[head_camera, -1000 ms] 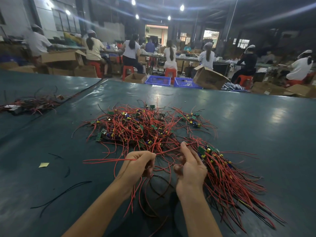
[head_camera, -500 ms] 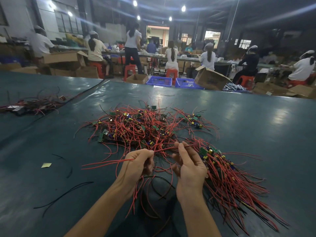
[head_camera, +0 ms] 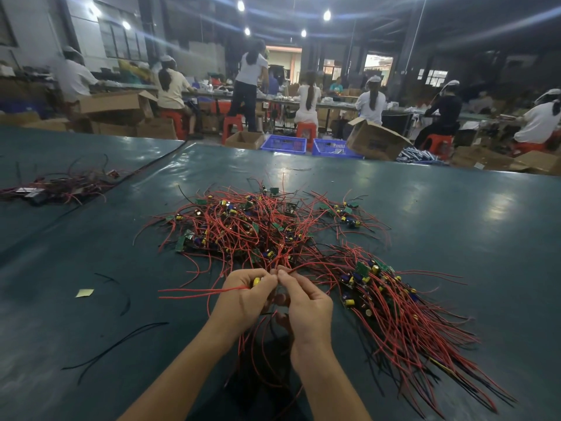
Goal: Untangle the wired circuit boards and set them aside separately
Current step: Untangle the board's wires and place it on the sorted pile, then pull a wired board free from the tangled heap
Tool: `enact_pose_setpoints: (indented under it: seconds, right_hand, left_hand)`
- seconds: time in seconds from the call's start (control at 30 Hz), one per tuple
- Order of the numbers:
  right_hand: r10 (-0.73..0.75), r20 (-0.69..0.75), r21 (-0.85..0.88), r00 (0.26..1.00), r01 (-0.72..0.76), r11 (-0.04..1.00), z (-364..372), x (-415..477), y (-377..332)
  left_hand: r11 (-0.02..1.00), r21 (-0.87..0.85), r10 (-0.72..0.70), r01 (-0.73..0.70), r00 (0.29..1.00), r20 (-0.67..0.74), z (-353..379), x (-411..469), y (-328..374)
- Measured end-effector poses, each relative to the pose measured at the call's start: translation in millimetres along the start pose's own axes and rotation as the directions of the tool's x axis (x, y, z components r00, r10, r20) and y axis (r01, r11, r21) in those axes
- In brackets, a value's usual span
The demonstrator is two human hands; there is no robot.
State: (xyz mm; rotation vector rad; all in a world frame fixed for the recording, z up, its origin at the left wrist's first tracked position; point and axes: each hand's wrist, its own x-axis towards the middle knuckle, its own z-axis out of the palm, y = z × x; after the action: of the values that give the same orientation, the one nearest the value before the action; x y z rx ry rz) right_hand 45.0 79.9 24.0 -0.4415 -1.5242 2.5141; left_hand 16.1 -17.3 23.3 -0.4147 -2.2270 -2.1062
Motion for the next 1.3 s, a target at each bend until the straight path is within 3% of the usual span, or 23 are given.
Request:
enact_pose_setpoints:
  seconds: [0.1, 0.27, 0.47, 1.1, 1.3]
  right_hand:
    - [0.027, -0.008, 0.025, 1.000, -0.026, 0.999, -3, 5, -1]
    - [0.055, -0.003, 0.052, 0.998, -0.055, 0.997, -6, 10, -7]
    - [0.076, -0.149, 0.075, 0.986, -0.066, 0.995, -21, 23, -22]
    - [-0.020, -0.228, 0.241, 0.973, 0.076, 0.967, -36, 26, -30]
    - [-0.064, -0.221, 0.243, 0.973, 0.119, 0.963, -37, 26, -31]
  left_hand:
    - [0.997, 0.056, 0.043, -0.044, 0.999, 0.016, 0, -2, 2]
    - [0.997, -0.058, -0.053, 0.054, 0.998, 0.014, 4, -1, 4]
    - [0.993, -0.081, -0.080, 0.083, 0.996, 0.039, 10, -6, 13]
    - [0.983, -0.078, -0.159, 0.168, 0.981, 0.108, 4, -9, 21]
    - [0.882, -0.336, -0.320, 0.330, 0.944, 0.086, -2, -5, 20]
